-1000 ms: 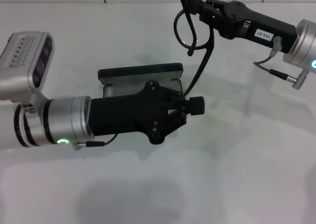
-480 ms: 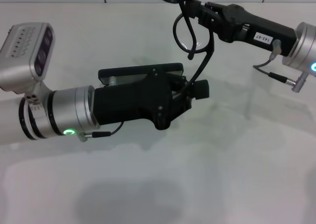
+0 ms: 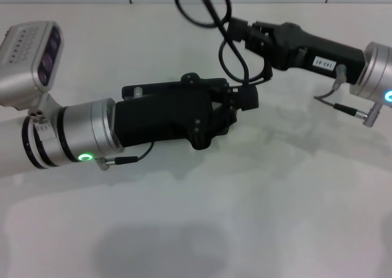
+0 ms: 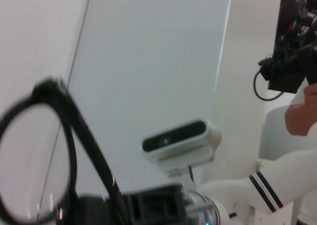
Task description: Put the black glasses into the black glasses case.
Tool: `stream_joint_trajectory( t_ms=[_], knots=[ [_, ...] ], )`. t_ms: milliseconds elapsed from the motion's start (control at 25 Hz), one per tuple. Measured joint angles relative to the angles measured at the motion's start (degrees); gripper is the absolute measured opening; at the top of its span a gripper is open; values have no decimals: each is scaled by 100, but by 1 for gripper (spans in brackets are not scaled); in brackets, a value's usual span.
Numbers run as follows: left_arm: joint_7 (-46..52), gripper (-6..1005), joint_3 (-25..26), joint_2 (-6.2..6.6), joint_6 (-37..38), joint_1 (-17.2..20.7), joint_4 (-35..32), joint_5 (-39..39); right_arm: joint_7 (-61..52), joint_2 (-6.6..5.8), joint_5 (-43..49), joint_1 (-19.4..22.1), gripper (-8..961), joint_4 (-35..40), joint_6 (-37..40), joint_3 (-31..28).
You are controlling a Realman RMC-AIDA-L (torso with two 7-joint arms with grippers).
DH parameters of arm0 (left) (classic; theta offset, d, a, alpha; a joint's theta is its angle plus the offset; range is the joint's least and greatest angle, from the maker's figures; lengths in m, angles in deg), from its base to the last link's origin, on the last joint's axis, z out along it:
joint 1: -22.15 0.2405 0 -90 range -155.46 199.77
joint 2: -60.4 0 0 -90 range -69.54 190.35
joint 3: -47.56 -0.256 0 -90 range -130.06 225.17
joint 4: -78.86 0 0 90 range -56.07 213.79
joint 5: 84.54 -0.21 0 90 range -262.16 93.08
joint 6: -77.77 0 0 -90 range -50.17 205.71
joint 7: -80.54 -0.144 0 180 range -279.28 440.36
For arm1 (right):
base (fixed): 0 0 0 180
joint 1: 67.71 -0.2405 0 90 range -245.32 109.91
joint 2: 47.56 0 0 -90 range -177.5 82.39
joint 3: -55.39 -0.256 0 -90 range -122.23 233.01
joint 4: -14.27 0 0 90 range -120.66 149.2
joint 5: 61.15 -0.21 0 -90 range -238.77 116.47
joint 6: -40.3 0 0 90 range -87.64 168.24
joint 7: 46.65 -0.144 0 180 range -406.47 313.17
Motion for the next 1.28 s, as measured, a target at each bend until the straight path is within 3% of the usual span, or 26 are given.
stream_joint_trajectory(
  t_ms=[480,1280],
  knots=[
    [192,1,10,22,1,40,0,202,35,0,-7,169,64,58,-34,377],
    [269,1,-25,42,-77,45,0,151,254,0,-11,275,66,93,85,373]
  ],
)
